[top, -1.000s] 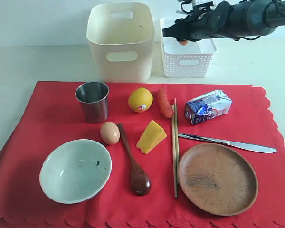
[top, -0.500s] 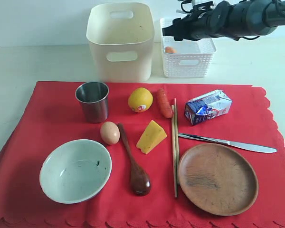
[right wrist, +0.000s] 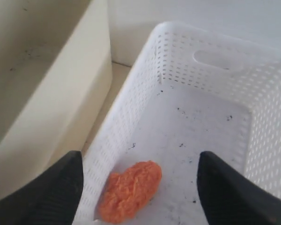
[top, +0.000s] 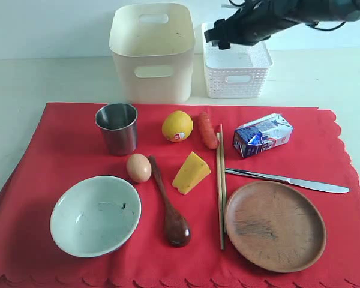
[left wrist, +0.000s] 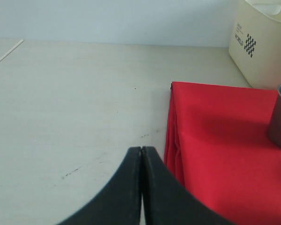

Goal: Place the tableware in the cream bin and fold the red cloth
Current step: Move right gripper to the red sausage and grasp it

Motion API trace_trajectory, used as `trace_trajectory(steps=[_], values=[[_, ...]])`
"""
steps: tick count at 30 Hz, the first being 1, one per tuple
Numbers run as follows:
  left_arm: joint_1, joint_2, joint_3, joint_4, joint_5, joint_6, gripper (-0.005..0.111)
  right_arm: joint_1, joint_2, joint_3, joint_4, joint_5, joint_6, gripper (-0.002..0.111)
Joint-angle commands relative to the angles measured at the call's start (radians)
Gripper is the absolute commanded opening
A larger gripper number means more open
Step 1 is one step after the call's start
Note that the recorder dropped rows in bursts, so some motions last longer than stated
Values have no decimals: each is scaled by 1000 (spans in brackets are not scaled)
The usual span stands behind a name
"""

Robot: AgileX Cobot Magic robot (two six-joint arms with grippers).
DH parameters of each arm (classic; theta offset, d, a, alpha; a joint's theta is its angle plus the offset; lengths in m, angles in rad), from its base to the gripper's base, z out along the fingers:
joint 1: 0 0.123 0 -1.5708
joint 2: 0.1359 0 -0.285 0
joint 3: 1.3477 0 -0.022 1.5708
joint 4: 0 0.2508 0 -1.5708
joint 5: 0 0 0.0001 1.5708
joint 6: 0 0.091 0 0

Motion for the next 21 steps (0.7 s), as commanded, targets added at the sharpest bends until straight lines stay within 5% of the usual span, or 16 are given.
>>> trace_trajectory(steps=[1,9,14,21], values=[[-1,8,-1,-5,-7,0,1,-4,-105,-7,-34,160,1,56],[-1,8,-1,-5,-7,0,1,15,-227,1,-47,419,-35,17],[-1,8,-1,-5,-7,0,1,95,-277,124,-48,405,-37,2],[-1,8,-1,-5,-7,0,1,209,-295,328,-100,337,-80,0]])
